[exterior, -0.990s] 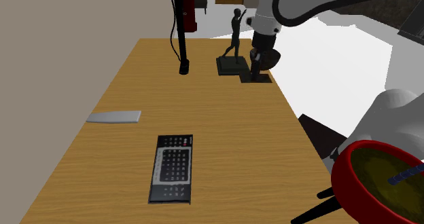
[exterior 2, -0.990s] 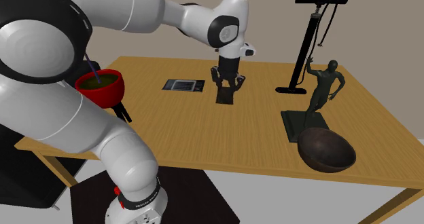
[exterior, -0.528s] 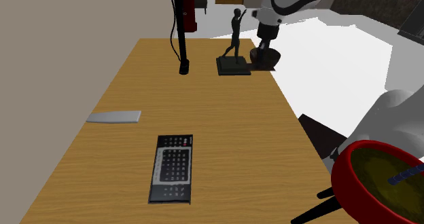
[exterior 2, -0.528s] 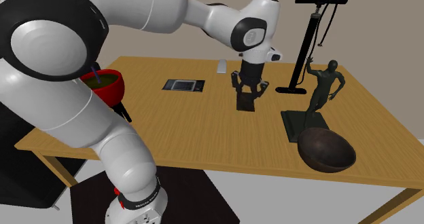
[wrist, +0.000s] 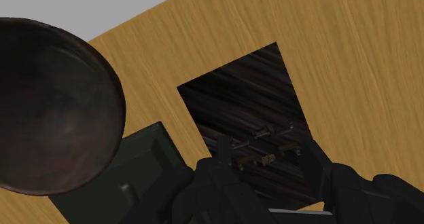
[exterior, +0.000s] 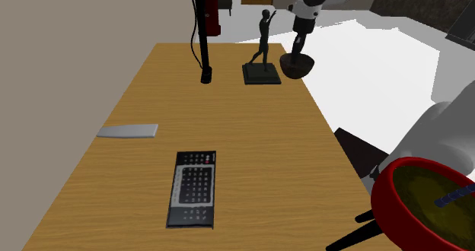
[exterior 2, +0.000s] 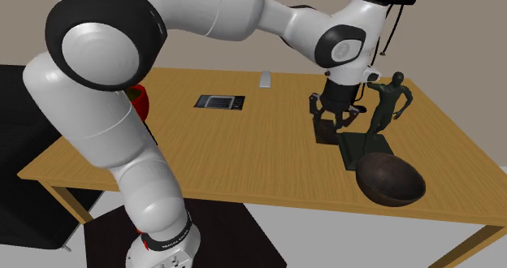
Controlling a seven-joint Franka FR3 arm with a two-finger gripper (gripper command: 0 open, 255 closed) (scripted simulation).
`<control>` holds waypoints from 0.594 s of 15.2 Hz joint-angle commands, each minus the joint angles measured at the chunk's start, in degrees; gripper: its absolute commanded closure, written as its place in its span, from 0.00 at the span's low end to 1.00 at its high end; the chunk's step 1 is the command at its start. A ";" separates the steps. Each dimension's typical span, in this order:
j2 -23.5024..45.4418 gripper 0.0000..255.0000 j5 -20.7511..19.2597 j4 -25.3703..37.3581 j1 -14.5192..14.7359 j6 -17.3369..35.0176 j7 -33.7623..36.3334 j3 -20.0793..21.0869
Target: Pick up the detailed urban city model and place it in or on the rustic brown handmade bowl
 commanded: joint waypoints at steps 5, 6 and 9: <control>9.17 1.00 2.06 11.27 -3.31 -2.71 -8.10 -3.99; 10.88 1.00 2.57 13.38 -3.96 -3.26 -9.40 -4.53; 16.32 1.00 4.34 20.30 -6.12 -5.23 -13.19 -5.94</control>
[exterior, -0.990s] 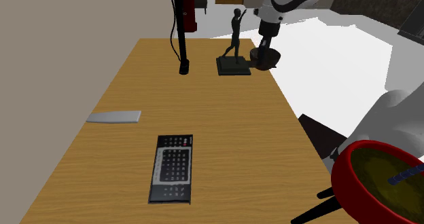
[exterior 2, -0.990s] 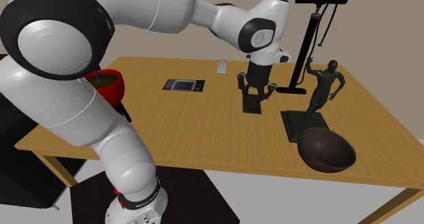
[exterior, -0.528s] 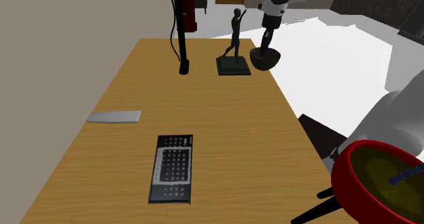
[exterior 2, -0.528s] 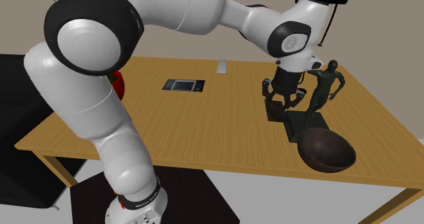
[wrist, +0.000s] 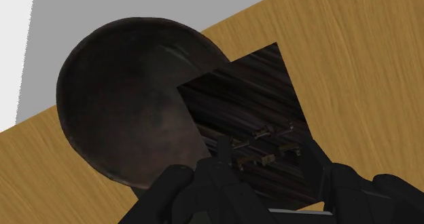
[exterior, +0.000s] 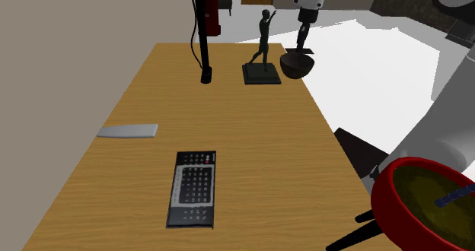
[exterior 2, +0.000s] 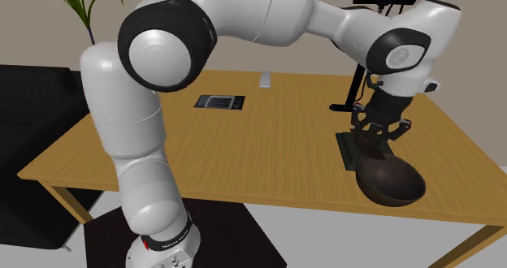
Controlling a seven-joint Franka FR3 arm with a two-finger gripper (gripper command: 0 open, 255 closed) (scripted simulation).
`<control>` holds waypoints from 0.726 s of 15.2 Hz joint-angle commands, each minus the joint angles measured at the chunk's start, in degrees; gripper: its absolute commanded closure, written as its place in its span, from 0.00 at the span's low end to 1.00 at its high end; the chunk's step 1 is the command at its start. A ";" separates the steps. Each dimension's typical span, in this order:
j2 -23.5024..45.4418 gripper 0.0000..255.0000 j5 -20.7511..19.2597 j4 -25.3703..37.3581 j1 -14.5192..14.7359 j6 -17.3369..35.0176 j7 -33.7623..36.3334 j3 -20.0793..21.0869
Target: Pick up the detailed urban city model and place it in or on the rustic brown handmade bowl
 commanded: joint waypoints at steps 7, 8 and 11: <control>14.36 1.00 4.77 18.91 -6.39 -5.81 -7.75 -1.86; 14.37 1.00 4.79 18.15 -6.34 -5.04 -7.81 -1.84; 14.54 1.00 4.91 16.08 -6.22 -2.82 -7.97 -1.76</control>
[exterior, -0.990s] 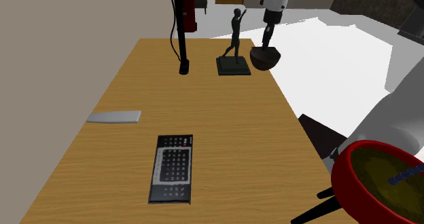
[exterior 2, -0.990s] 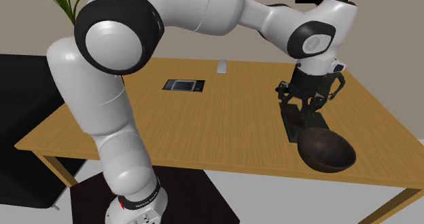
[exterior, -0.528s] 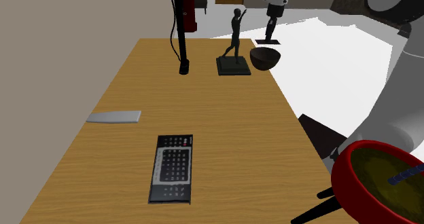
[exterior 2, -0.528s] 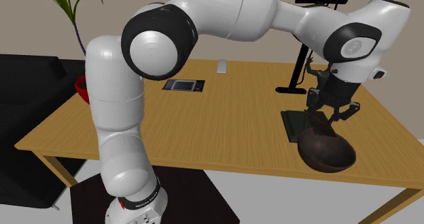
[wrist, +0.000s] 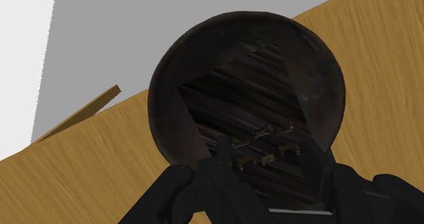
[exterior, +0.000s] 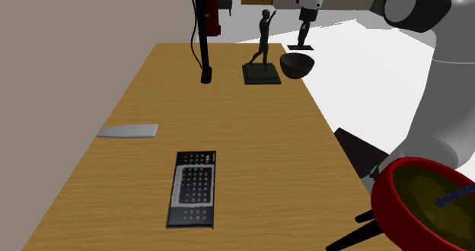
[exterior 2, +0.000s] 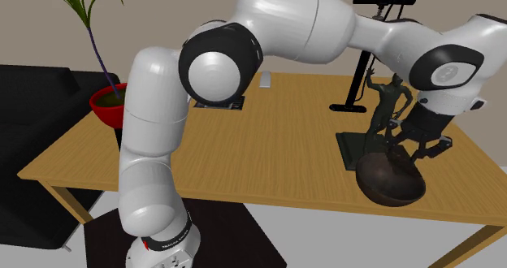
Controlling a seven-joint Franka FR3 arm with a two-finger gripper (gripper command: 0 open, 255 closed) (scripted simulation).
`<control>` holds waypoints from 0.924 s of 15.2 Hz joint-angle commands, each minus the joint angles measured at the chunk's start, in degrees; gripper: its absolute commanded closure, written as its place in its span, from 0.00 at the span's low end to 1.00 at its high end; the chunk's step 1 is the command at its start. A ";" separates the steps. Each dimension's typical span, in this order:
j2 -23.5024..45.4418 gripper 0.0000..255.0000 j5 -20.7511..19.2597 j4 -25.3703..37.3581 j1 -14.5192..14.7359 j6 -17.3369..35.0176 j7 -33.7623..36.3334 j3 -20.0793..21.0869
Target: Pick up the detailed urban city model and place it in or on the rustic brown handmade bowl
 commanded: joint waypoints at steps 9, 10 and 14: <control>1.12 1.00 0.64 -5.97 0.23 7.01 -0.69 0.32; 1.32 1.00 0.74 -6.47 0.24 7.69 -0.78 0.36; 1.52 1.00 0.84 -6.95 0.23 8.36 -0.86 0.41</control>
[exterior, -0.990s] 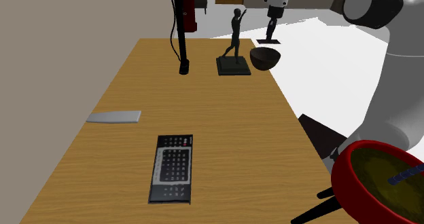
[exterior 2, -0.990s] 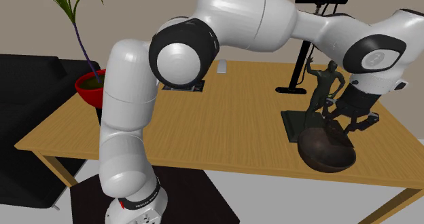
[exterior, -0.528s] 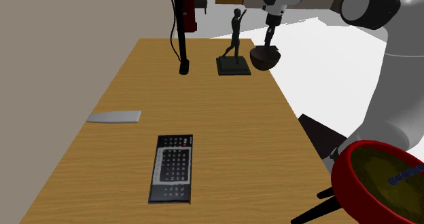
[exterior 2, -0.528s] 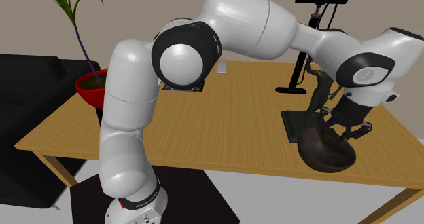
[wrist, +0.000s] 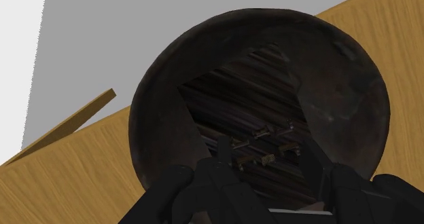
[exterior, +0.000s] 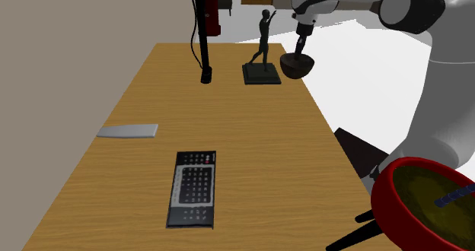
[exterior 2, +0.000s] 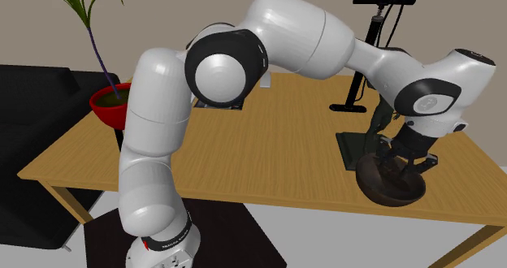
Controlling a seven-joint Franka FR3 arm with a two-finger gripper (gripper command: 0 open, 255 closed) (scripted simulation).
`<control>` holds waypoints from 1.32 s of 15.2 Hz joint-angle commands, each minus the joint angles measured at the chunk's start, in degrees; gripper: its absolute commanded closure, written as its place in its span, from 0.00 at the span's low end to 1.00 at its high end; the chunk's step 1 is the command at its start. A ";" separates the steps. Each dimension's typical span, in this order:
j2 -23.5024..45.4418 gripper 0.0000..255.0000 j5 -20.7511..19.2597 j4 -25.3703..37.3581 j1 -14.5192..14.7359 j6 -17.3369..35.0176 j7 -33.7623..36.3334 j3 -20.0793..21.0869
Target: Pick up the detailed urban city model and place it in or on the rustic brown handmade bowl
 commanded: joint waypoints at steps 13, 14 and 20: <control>-0.88 0.00 -0.51 4.49 -0.27 -5.27 0.40 -0.30; -0.99 0.00 -0.60 5.85 -0.37 -6.73 0.49 -0.36; -0.99 0.00 -0.60 5.85 -0.37 -6.73 0.49 -0.36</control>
